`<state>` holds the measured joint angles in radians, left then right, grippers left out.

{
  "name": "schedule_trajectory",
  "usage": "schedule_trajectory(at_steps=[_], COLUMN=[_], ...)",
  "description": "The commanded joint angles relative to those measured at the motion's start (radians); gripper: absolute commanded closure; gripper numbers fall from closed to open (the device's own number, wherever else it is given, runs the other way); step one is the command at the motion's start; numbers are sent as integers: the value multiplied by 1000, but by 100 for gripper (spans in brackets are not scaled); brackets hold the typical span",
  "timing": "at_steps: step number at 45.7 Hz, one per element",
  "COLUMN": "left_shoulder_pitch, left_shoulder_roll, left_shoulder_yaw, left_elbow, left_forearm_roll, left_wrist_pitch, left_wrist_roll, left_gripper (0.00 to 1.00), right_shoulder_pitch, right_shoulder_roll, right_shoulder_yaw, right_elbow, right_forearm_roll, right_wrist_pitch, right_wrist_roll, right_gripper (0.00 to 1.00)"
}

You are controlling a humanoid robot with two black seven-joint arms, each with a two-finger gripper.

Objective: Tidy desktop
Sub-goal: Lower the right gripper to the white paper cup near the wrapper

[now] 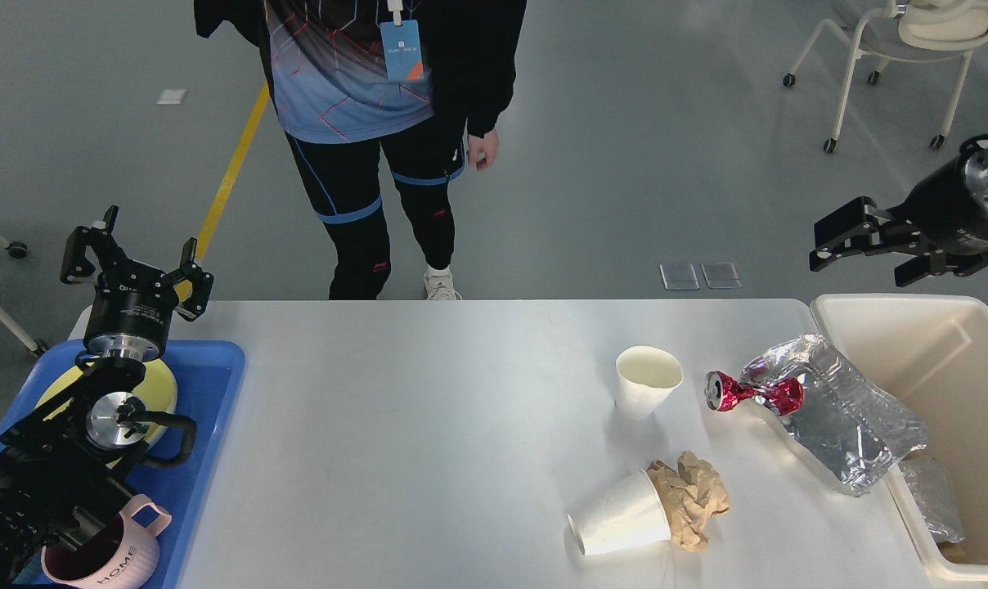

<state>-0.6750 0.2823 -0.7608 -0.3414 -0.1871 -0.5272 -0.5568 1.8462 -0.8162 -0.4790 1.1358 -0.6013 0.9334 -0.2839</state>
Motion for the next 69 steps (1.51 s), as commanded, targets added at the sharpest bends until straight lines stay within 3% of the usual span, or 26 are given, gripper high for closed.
schedule_trajectory(at_steps=[1,6,16,25,28,34,41,51,69], left_shoulder_pitch=[0,0,0,0,0,0,0,0,0], left_shoulder_roll=[0,0,0,0,0,0,0,0,0], left_shoulder_yaw=[0,0,0,0,0,0,0,0,0], left_elbow=[-1,-1,-1,1,-1,1,-1,-1,-1], left_forearm_roll=[0,0,0,0,0,0,0,0,0], left_wrist_pitch=[-1,-1,-1,1,1,1,1,1,1], left_wrist_roll=[0,0,0,0,0,0,0,0,0], left_gripper=[3,3,3,3,3,3,3,3,3], right_shoulder_pitch=[145,251,442,590,597,582,463,128,-212], right_shoulder_roll=[40,112,268,549,568,563,548,551,600], right_shoulder_yaw=[-1,-55,-352,-749,-780,-780,-774,-738,-626], right_elbow=[50,50,51,52,58,105,151,93,-122], right_forearm_roll=[12,103,371,857,963,910,854,848,867], right_wrist_pitch=[27,27,27,27,27,-17,-149,-409,-499], right_wrist_roll=[-3,-3,-8,2,0,3,6,8,31], right_gripper=[0,0,0,0,0,0,0,0,0])
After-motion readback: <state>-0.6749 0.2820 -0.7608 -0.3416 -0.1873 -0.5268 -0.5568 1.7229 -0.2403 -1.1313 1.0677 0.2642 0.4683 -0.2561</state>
